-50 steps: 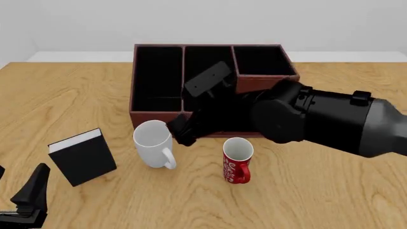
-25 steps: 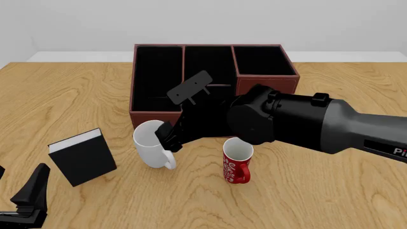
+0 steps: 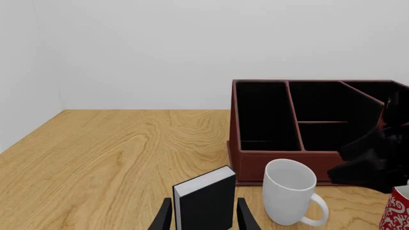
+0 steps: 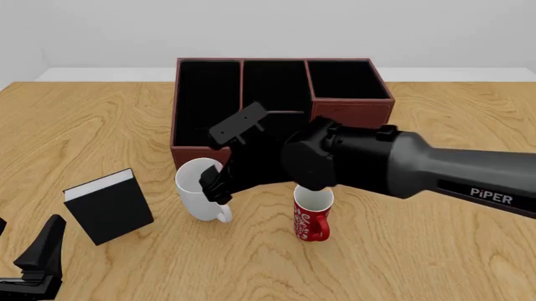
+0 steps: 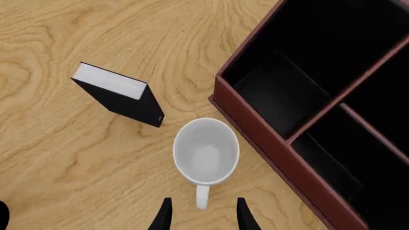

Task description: Pick up the white mug and place it to the right of the caddy.

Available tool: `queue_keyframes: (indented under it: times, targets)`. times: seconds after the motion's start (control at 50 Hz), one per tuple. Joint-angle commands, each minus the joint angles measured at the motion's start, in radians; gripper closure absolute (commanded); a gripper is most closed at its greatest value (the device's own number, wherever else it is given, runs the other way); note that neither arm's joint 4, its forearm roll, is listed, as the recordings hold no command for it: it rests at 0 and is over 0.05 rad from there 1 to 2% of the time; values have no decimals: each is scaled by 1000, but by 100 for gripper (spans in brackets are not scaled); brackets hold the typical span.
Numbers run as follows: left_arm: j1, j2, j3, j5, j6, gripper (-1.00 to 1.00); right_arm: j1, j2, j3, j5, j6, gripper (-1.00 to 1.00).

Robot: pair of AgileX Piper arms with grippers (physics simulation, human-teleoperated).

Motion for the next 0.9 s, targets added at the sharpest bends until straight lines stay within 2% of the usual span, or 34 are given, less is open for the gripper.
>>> queue_keyframes:
  times: [0.02,0.9]
  targets:
    - [0,0,0,0,0,-100,-2,26,-13,2,5,-100]
    - [0,0,0,0,0,-100,1,144,-24,-50,25,-100]
